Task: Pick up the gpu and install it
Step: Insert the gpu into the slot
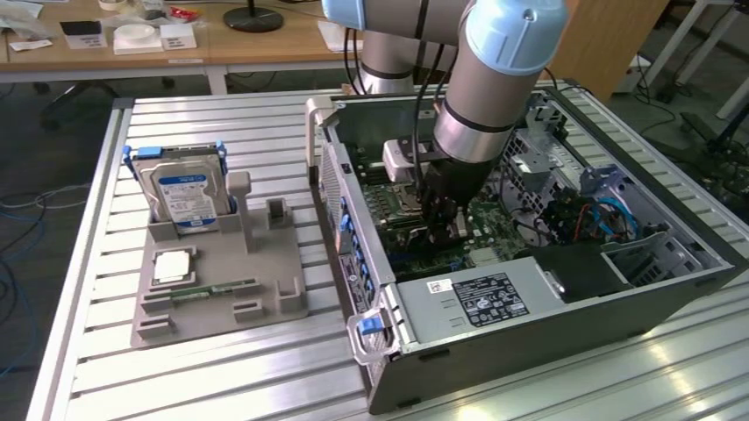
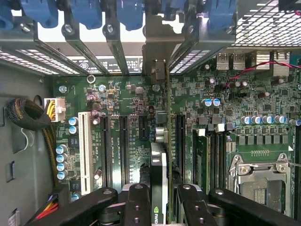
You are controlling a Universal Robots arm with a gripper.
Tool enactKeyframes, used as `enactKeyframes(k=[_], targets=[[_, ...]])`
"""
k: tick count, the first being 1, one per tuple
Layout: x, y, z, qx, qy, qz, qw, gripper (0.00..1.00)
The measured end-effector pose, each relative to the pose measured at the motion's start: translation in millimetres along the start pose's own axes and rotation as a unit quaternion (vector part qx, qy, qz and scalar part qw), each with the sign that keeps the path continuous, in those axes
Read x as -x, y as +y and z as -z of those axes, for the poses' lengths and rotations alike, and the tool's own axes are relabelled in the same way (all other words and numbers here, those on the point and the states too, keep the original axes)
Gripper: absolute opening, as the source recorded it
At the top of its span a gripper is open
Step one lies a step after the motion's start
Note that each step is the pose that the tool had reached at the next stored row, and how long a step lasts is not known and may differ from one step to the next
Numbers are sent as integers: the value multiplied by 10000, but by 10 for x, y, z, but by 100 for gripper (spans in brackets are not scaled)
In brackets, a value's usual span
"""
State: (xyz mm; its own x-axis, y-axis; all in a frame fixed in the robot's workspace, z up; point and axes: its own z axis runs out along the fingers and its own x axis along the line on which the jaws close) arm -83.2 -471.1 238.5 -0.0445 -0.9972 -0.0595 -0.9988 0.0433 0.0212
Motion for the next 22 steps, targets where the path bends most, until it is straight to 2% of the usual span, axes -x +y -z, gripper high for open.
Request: enactKeyframes(k=[6,7,9,10,13,17,22], targets=[[0,0,-2,-1,-2,0,10000,28],[0,0,-2,-1,-2,0,10000,33],[0,0,-1,0,-1,0,10000,33],[0,0,0,0,0,0,10000,40],[0,1,12,1,1,0,10000,40],[5,2,80,0,0,0,10000,40],[5,2,86,0,-1,0,10000,40]])
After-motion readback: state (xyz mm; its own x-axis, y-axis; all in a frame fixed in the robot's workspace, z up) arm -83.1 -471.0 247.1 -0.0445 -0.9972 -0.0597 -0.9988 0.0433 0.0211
